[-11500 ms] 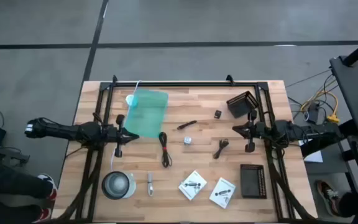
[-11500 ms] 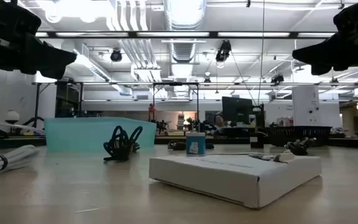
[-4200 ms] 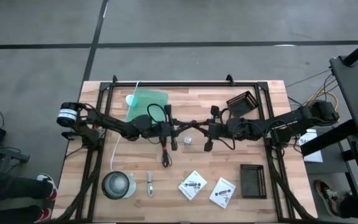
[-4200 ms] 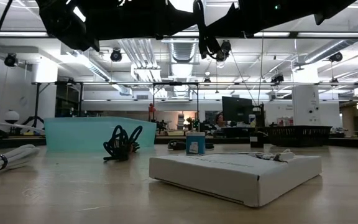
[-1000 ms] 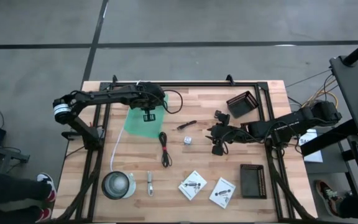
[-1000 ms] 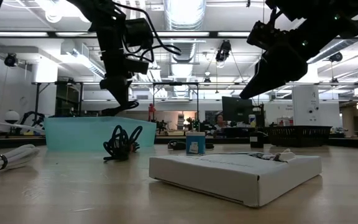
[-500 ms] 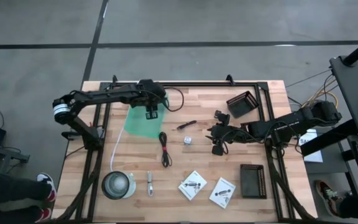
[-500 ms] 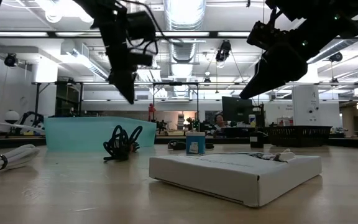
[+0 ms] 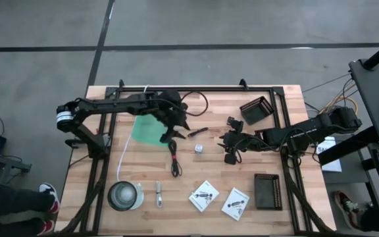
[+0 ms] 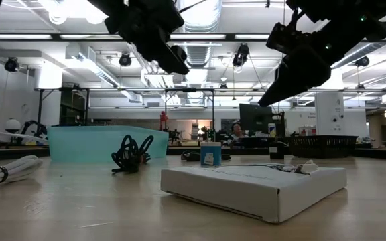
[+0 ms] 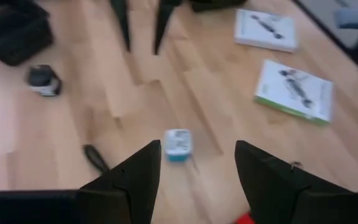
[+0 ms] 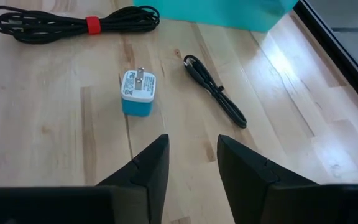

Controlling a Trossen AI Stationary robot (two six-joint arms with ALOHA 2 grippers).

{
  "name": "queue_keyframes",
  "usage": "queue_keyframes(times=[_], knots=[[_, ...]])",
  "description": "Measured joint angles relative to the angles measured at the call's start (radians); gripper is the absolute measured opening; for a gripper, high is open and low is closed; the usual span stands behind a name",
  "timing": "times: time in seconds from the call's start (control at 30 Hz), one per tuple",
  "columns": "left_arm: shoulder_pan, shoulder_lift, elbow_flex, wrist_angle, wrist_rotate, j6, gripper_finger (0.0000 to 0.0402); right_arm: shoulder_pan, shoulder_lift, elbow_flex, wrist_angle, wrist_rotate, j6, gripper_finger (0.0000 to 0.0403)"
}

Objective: Pick and place items into bin
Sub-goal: Put the small black charger cable into the green bin

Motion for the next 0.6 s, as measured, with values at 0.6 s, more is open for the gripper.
queue_keyframes(times=[0.6], knots=[[-0.028, 0.184, -0.037, 0.095, -0.245, -0.118, 0.0189, 0.000, 0.000, -0.016, -0.006, -0.001, 0.022, 0.0126]])
